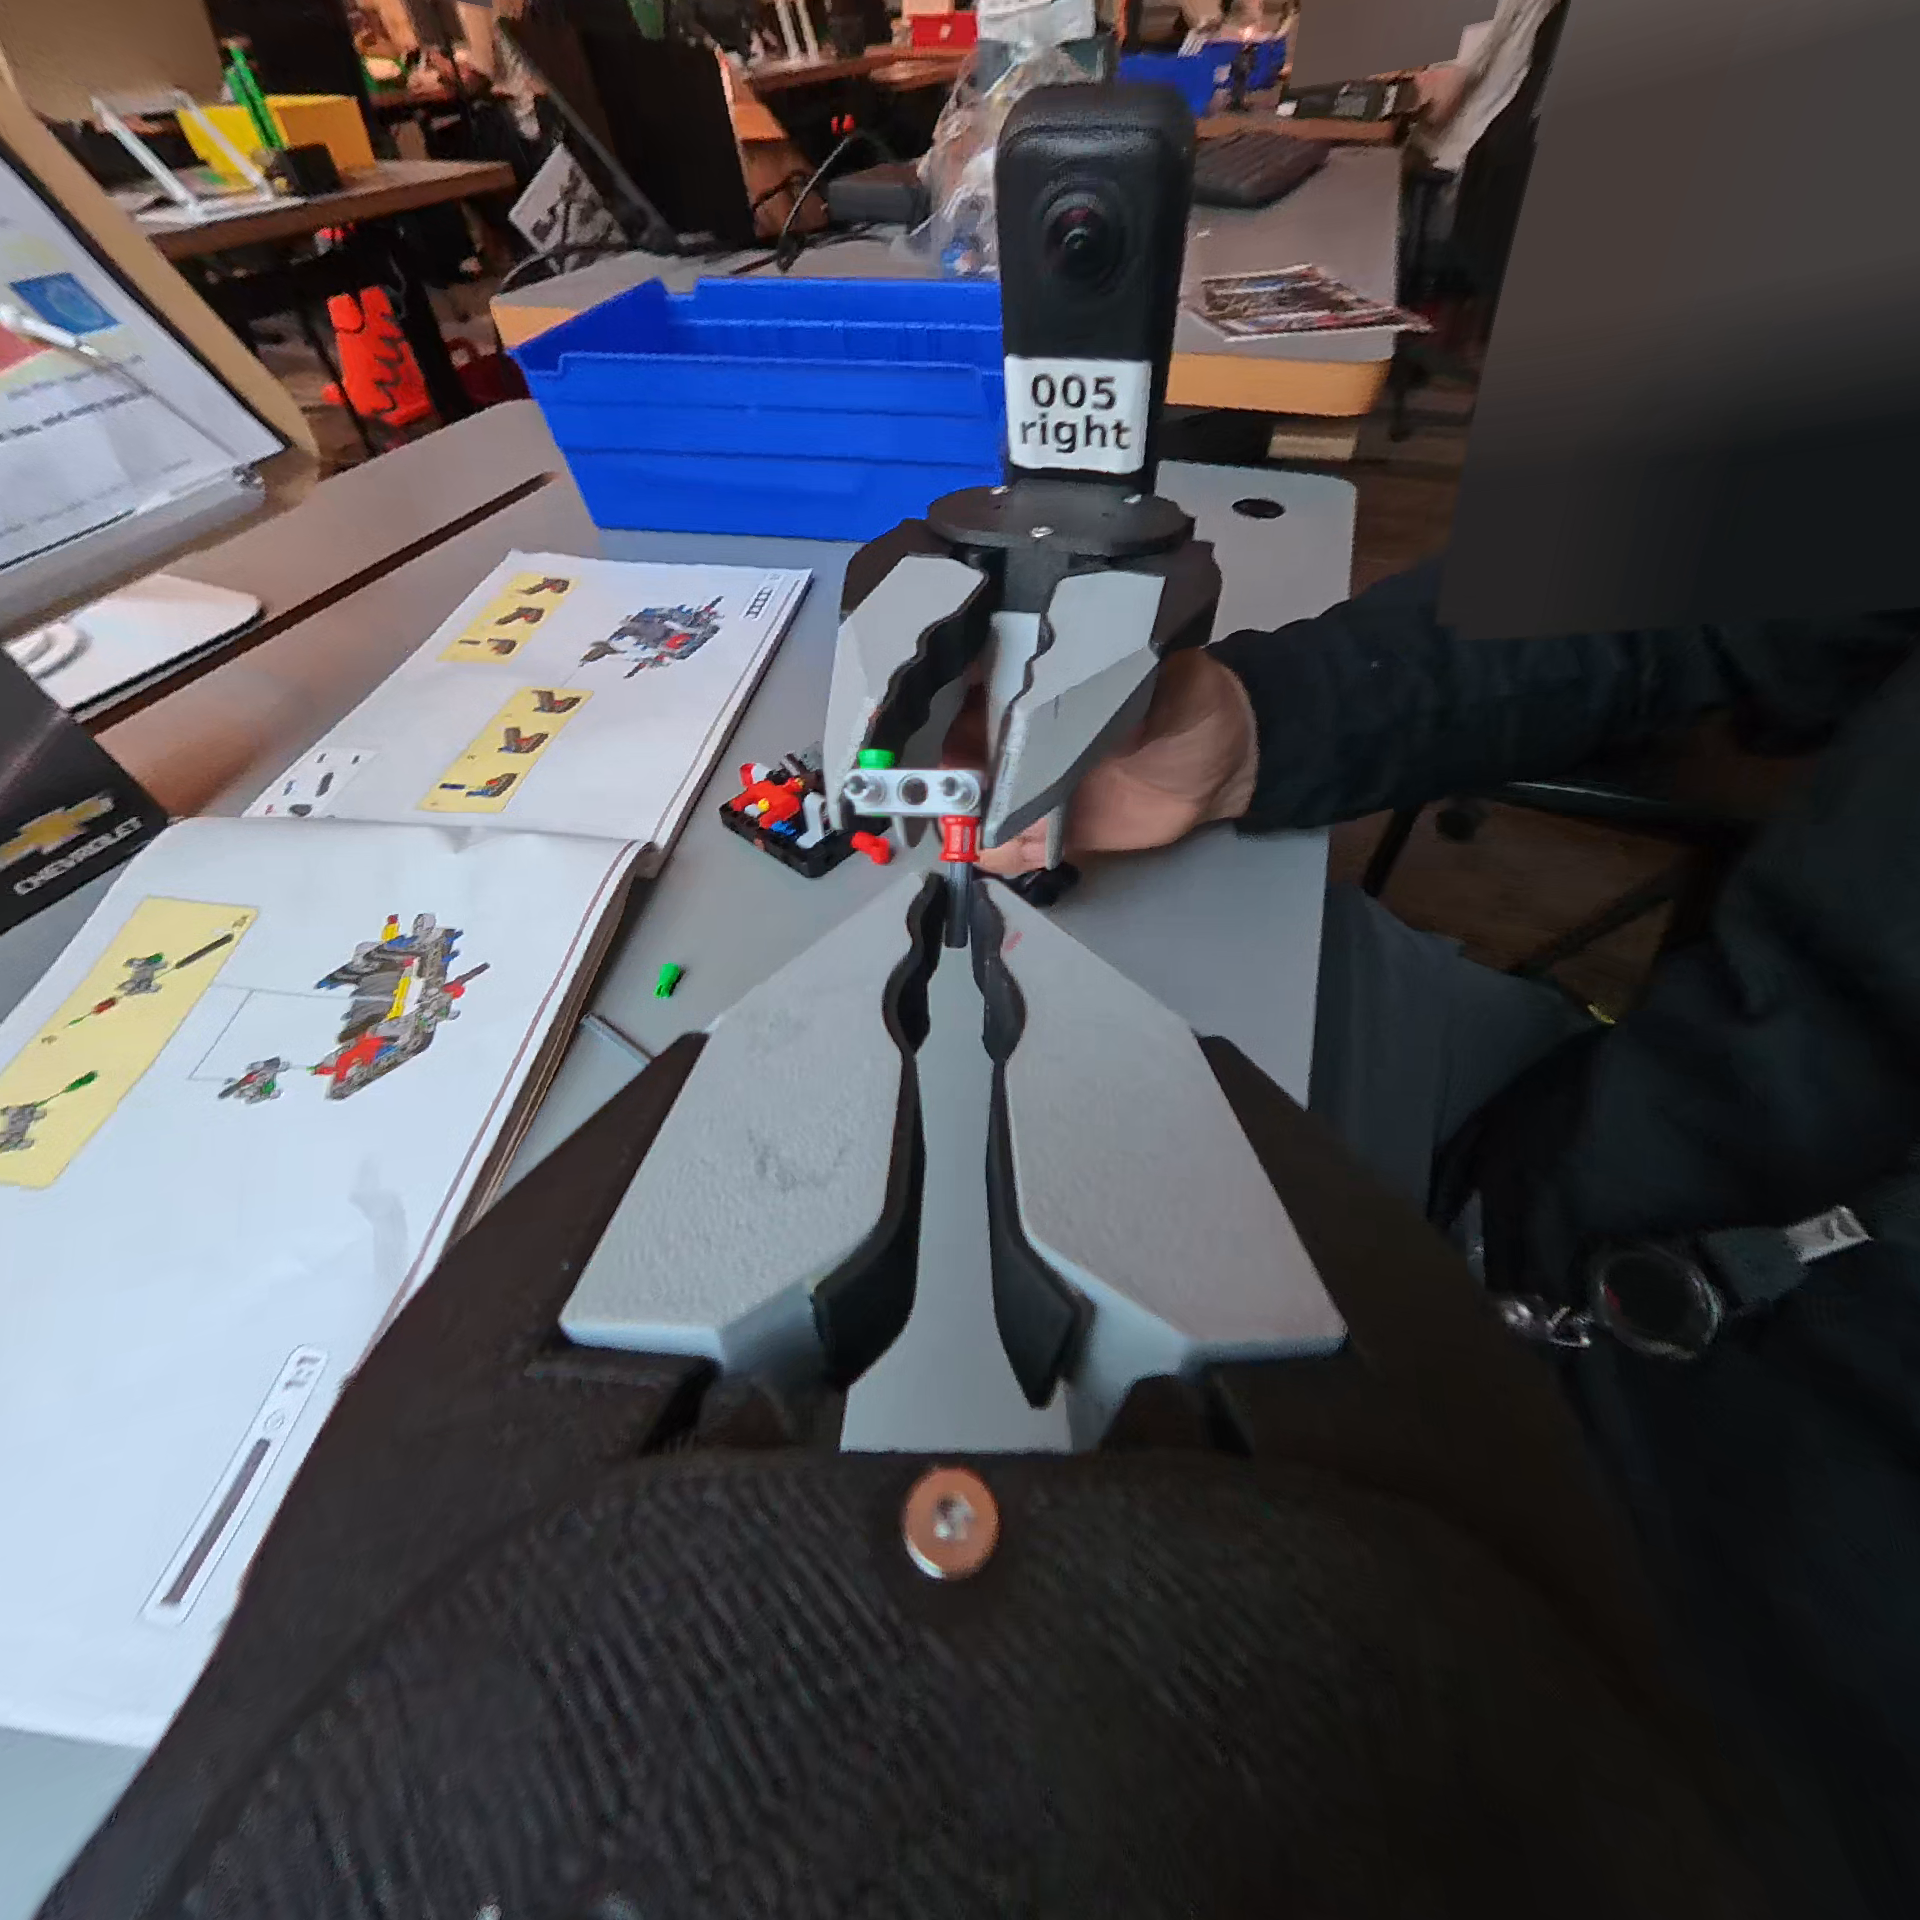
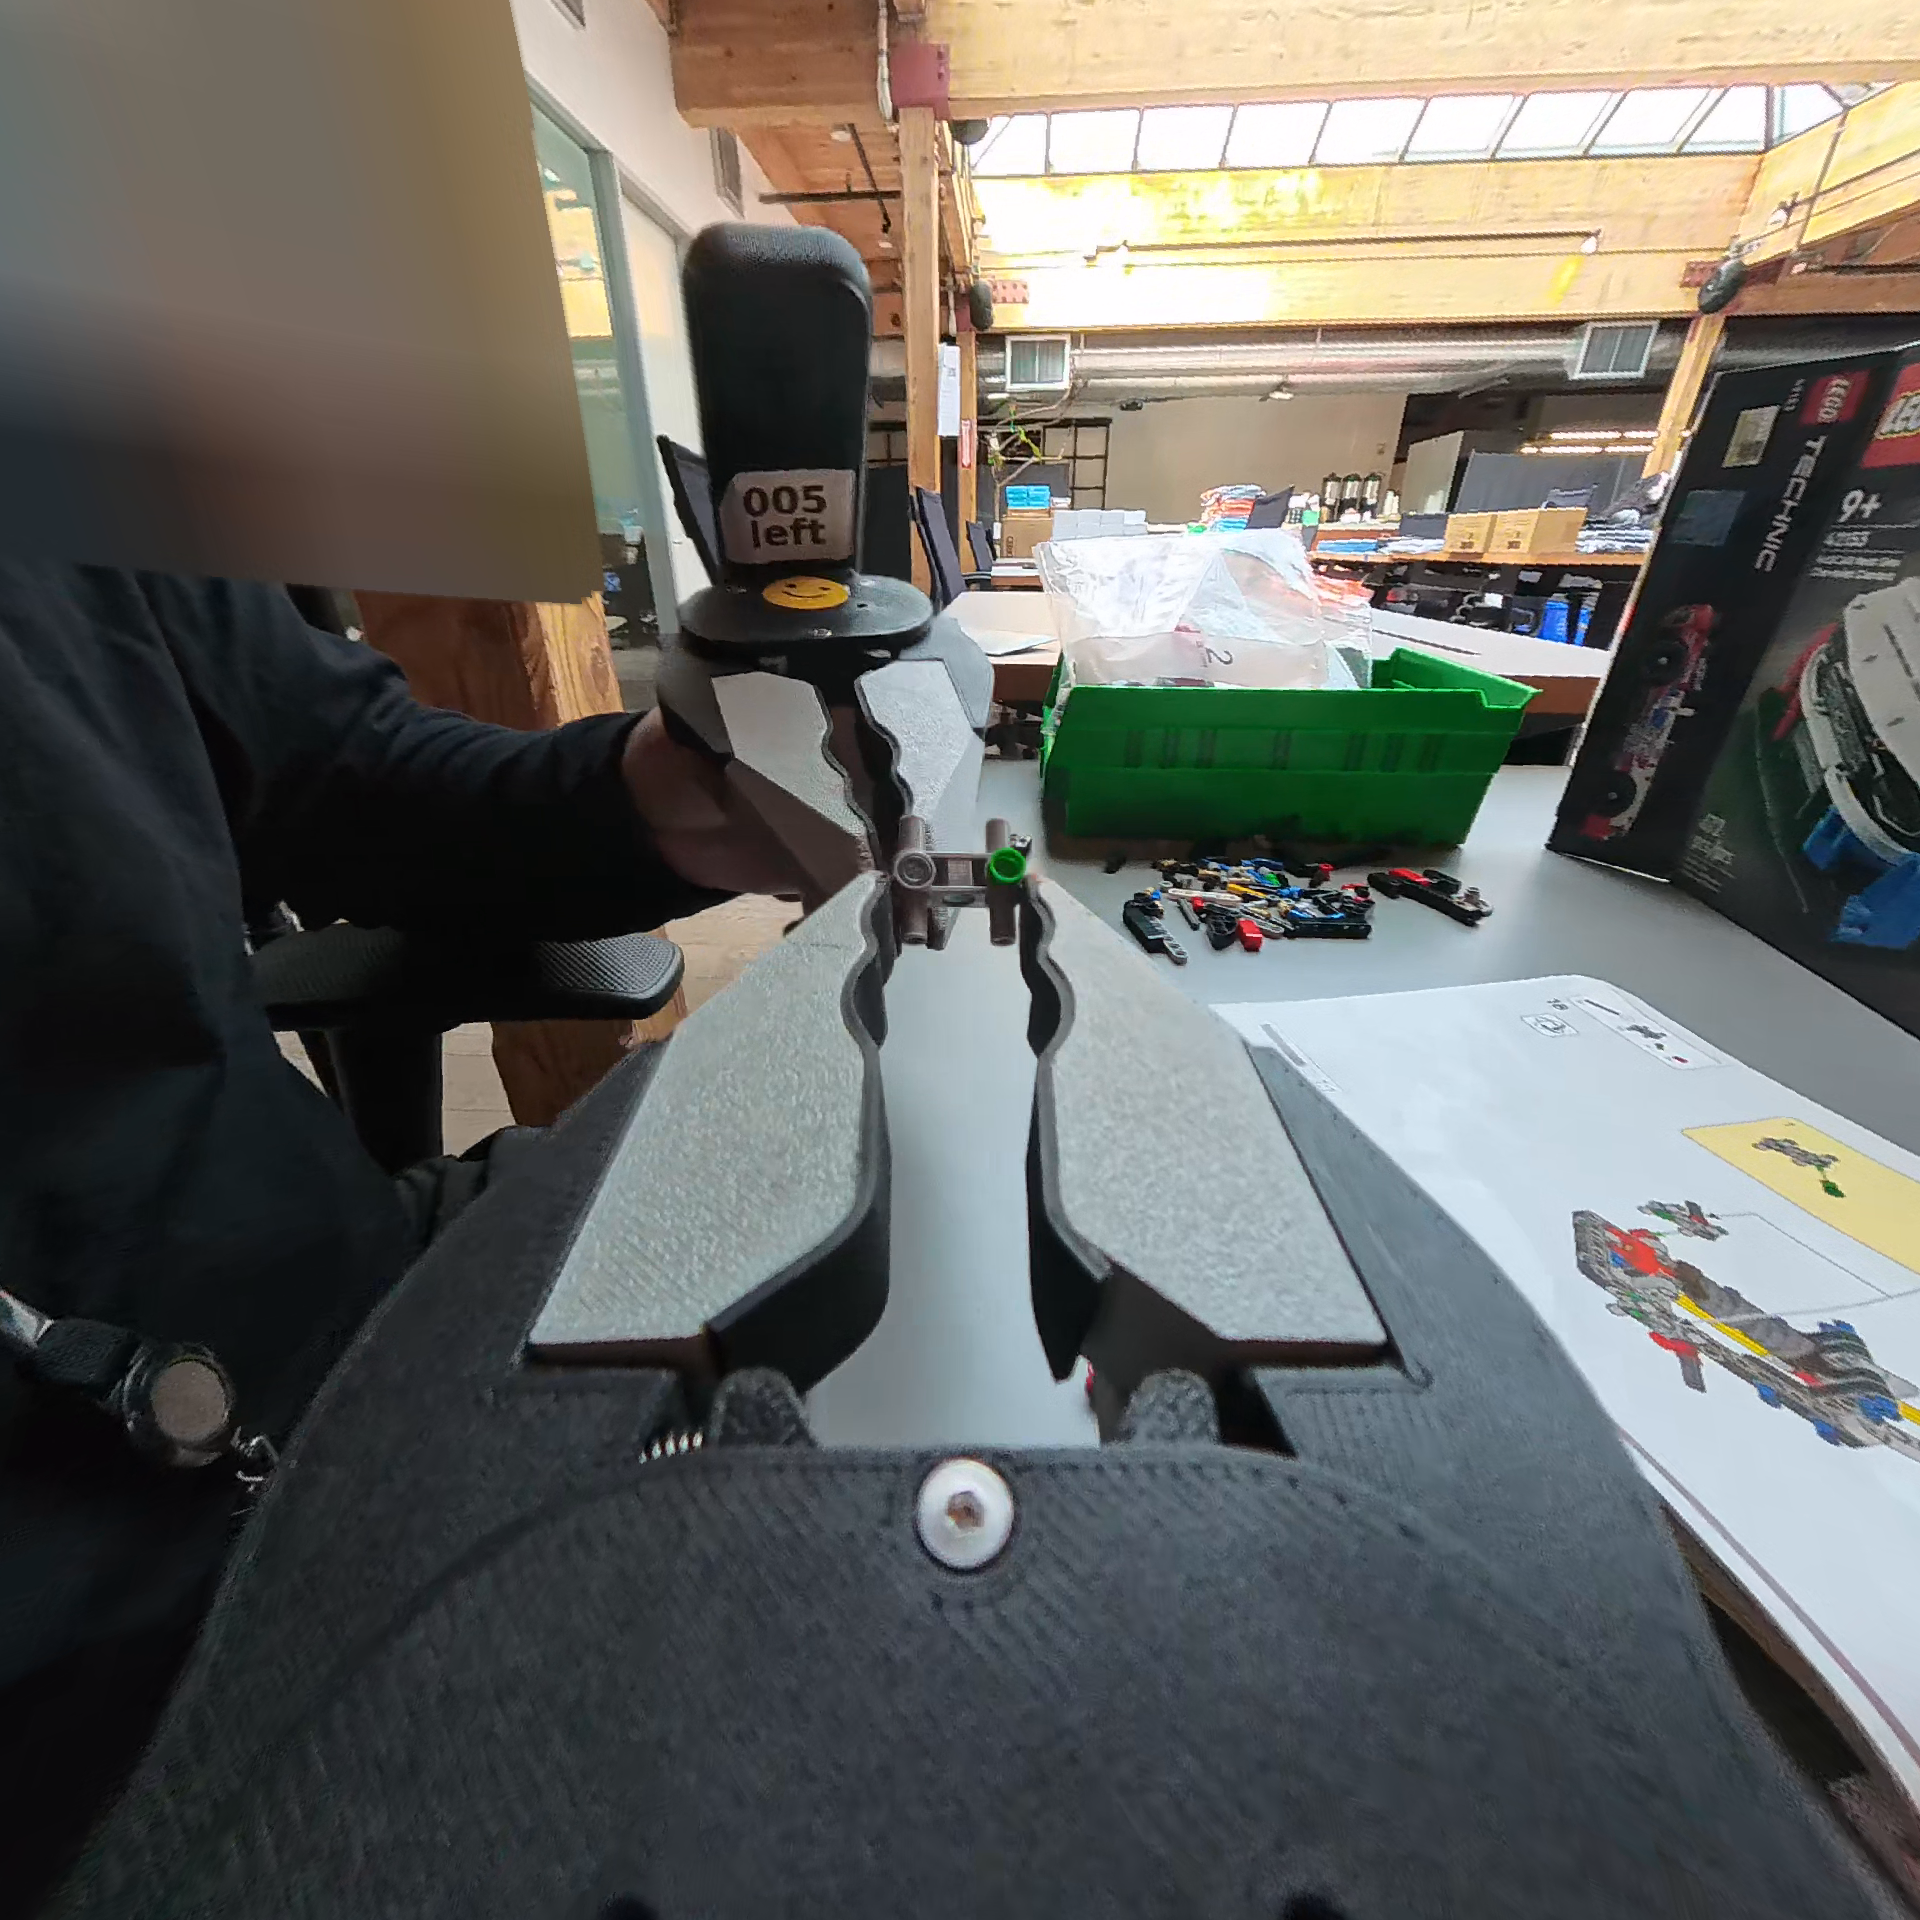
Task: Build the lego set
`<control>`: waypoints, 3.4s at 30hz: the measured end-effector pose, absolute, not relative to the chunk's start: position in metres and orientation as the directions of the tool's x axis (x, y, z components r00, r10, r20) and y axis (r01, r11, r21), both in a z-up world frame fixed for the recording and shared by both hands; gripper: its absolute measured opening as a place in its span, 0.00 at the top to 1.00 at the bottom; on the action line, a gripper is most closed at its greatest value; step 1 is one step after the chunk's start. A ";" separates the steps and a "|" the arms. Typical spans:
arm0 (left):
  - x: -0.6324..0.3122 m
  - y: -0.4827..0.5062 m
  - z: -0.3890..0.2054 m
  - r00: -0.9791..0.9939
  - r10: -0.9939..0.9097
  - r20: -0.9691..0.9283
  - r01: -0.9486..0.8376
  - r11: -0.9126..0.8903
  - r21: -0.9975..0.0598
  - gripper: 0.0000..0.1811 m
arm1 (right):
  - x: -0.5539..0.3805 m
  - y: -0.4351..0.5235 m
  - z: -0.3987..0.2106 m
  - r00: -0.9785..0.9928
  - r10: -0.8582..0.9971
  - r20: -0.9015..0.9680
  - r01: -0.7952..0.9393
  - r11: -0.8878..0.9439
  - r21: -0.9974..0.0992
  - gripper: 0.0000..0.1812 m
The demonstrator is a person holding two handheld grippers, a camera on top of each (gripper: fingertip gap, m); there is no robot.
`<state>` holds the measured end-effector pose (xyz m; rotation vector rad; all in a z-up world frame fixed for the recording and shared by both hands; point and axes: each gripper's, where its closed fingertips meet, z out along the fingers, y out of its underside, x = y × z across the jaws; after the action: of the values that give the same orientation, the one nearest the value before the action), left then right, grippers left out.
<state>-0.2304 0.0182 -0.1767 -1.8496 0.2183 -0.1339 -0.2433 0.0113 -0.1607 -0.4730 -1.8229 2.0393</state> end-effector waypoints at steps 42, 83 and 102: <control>-0.264 0.009 -0.207 0.868 -0.078 -0.491 -0.465 -0.475 -0.747 0.99 | -0.266 0.007 -0.204 -0.820 0.552 -0.154 0.203 0.028 -0.979 0.78; -0.263 0.000 -0.243 0.727 -0.185 -0.661 -0.645 -0.516 -0.564 0.99 | -0.261 -0.003 -0.206 -0.779 0.386 -0.494 0.479 -0.142 -0.866 0.83; -0.260 -0.015 -0.275 0.971 -0.170 -0.171 -0.240 -0.615 -0.751 0.81 | -0.273 0.036 -0.194 -0.708 0.697 -0.112 0.156 -0.001 -0.988 0.85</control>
<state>-0.2600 -0.0150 -0.2749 -2.2457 0.2853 0.1036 -0.2729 0.0363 -0.1942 -0.8780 -1.8690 1.7559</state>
